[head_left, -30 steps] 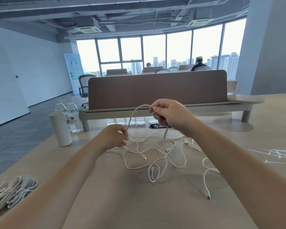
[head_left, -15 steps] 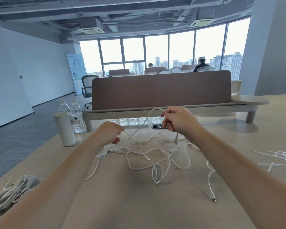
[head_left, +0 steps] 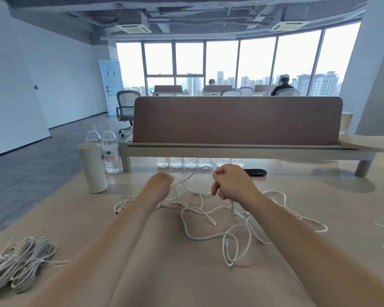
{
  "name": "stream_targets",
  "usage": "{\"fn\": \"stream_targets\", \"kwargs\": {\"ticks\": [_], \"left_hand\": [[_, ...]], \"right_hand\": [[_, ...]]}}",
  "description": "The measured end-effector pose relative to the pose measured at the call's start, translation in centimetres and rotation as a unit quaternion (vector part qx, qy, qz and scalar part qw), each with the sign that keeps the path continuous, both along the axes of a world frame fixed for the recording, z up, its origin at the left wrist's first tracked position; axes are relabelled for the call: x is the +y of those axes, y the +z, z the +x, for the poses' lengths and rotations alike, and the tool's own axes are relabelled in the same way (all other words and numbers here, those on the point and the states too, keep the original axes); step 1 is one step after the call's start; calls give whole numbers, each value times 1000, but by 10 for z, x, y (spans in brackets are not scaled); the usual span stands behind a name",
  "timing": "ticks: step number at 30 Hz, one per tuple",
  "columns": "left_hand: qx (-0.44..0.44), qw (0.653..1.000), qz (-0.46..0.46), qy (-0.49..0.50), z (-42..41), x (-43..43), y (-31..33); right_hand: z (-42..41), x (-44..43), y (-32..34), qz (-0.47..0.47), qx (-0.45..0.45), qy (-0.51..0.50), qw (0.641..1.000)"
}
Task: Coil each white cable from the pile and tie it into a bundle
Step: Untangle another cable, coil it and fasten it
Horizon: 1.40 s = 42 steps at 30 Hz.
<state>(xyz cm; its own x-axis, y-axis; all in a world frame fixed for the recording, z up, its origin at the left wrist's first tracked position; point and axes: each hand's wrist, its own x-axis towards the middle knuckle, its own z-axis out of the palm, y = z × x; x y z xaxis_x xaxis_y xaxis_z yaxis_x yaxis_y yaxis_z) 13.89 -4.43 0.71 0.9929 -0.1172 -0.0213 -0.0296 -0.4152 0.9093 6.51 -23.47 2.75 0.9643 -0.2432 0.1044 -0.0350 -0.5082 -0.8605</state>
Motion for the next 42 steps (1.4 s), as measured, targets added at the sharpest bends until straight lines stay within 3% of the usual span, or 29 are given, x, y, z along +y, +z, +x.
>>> {"fn": "stream_targets", "kwargs": {"ticks": [3,7,15,25,31,36,39,42], "left_hand": [[33,999,-23,-7,10,-5,-4],[9,1000,-6,-7,22,-12,-4],[-3,981,-189,-38,18,-10,11],[-84,995,-17,-47,0,3,23],[-99,988,10,-114,-22,-2,37],[-54,981,-24,-183,-37,-9,39],[-83,988,-19,-132,-39,-13,37],[-100,990,-10,-103,-43,-15,36]], "right_hand": [[13,1,-7,23,18,12,1000],[24,5,-17,5,36,15,999],[31,19,-19,-134,18,21,991],[-1,26,6,-295,70,102,948],[-13,28,7,-349,131,147,916],[-1,33,4,-230,64,68,969],[6,32,-1,-67,43,26,996],[8,34,-2,96,40,28,994]]}}
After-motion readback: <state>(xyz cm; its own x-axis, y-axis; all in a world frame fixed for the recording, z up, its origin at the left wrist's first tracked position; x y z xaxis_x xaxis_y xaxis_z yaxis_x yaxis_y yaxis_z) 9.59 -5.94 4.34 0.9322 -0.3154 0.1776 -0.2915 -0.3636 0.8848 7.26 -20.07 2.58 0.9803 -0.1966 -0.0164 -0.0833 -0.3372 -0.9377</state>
